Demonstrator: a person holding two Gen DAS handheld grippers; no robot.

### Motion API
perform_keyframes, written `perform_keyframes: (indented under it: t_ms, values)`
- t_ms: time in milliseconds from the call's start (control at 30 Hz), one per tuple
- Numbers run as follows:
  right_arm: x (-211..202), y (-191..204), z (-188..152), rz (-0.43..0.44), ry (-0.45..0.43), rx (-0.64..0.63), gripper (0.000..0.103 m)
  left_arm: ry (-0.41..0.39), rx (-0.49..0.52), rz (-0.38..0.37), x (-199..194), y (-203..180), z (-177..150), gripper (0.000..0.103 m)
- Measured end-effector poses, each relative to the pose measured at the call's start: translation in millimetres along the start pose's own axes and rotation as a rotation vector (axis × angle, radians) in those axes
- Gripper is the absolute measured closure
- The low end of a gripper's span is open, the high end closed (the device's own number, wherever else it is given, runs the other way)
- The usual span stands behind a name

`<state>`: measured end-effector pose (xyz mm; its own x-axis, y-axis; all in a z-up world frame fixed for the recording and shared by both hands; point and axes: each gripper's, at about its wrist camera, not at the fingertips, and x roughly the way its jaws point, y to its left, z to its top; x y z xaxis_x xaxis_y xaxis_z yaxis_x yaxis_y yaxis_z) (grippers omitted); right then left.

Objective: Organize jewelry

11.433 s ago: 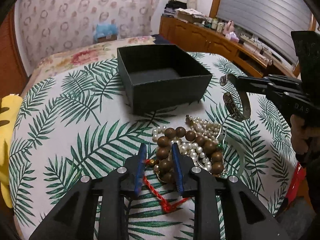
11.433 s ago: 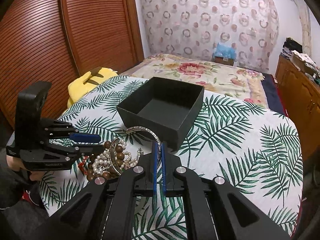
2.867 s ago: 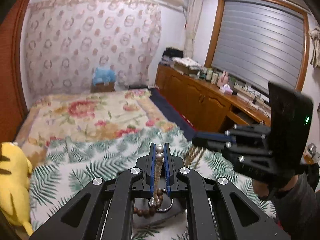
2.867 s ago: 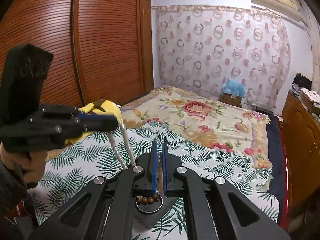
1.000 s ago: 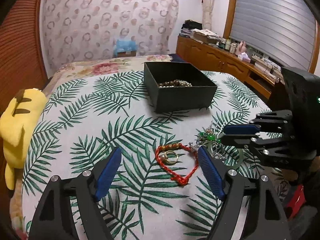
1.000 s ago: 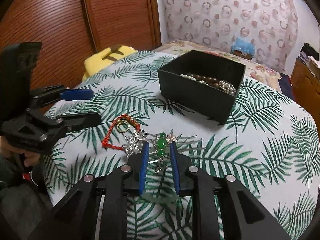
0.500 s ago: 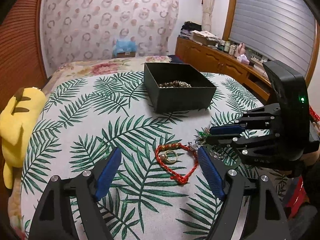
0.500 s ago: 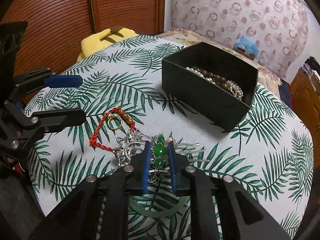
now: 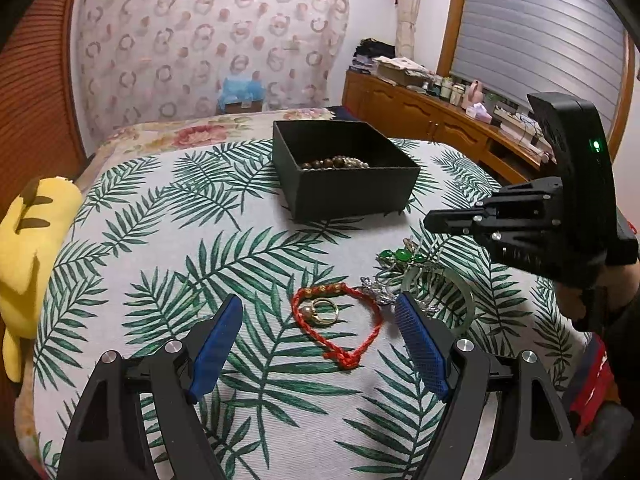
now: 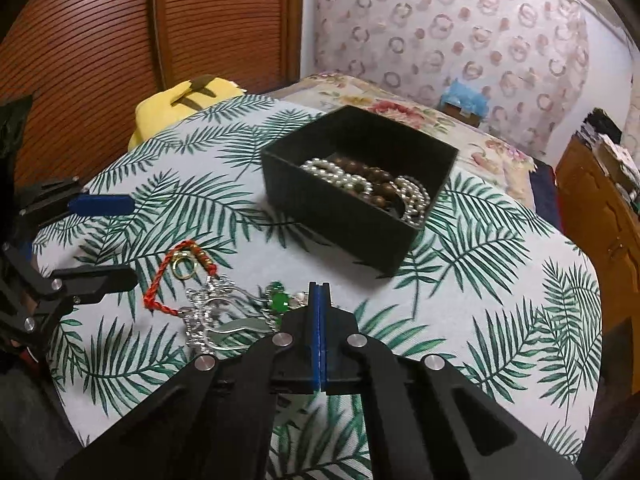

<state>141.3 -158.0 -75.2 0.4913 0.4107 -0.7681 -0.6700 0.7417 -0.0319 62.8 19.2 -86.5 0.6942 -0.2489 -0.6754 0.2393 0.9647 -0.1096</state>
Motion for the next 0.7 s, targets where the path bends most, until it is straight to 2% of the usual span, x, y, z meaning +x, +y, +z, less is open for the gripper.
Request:
perform_keyframes:
  t_ms: [200,600,700]
  values:
    - [2,11,0,0.045,-0.006,-0.016,0.102,0.002,-0.002,-0.002,1,0,-1,0.028]
    - [20,13,4,0.106,0.07,-0.02,0.102,0.0,-0.006,-0.004,2,-1,-2,0.028]
    - [23,14,5,0.108,0.079,-0.026,0.095,-0.001,-0.008,-0.004,3,-2,-2,0.028]
